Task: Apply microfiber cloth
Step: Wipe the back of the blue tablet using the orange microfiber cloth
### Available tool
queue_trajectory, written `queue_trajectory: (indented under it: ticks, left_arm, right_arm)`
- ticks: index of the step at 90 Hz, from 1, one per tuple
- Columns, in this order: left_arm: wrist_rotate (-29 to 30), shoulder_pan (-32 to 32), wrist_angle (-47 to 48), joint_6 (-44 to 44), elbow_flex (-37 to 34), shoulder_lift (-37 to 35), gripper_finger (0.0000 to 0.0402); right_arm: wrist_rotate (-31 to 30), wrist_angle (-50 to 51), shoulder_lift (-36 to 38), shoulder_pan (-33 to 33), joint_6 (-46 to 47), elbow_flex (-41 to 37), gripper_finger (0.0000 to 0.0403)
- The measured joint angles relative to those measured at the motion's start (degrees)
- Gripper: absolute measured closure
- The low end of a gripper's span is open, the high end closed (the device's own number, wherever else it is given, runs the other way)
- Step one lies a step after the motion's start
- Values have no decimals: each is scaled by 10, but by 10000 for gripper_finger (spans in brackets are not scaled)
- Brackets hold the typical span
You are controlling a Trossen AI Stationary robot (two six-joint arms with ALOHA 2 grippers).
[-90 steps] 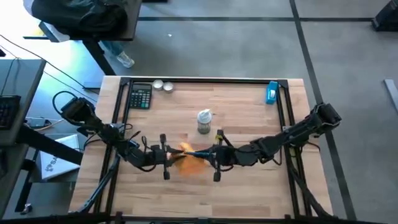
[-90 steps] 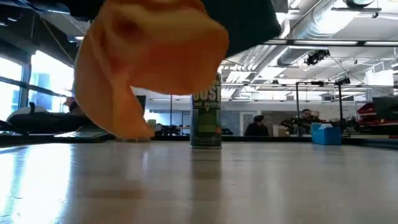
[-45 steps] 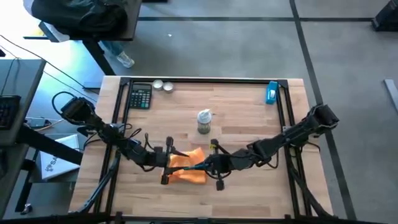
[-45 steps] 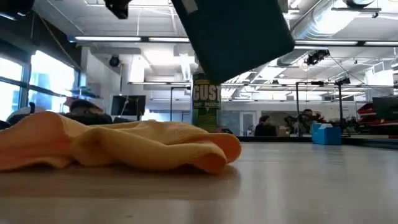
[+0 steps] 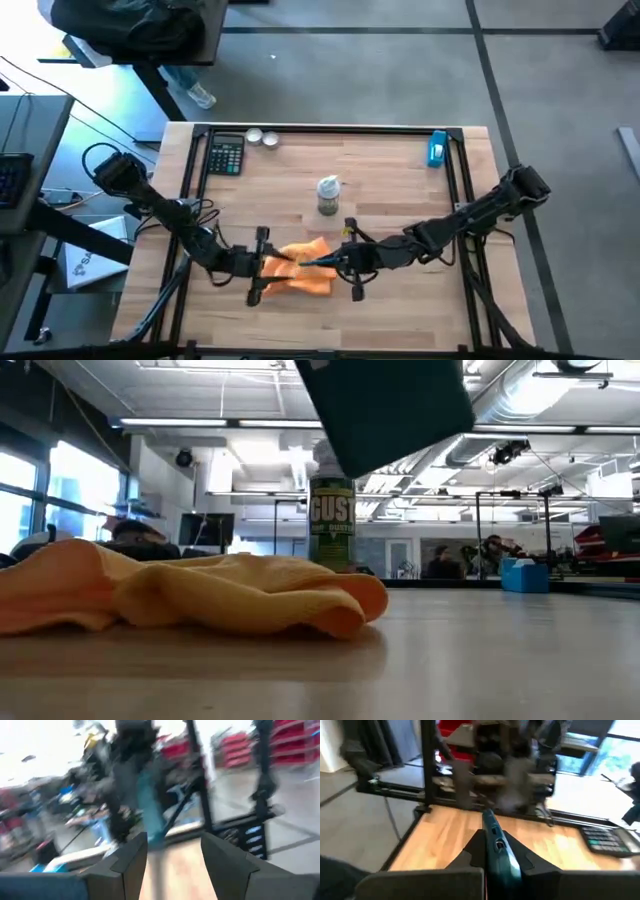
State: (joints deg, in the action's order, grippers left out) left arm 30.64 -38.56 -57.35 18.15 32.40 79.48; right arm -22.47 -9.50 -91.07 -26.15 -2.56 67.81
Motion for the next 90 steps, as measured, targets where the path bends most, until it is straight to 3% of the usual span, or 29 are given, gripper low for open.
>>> queue_trajectory:
  ticks: [14, 31, 49, 90]
  left_arm:
    - [-49, 1, -39, 4, 0, -5, 234]
    - [-27, 19, -48, 23, 0, -5, 234]
    - [-76, 47, -60, 8, 0, -5, 234]
    - [-107, 96, -130, -40, 0, 25, 234]
  right_arm:
    - [4, -44, 0, 4, -5, 0, 402]
    - [29, -63, -1, 7, -13, 0, 402]
    - [32, -70, -1, 11, -14, 0, 402]
    - [34, -97, -17, 17, -24, 0, 402]
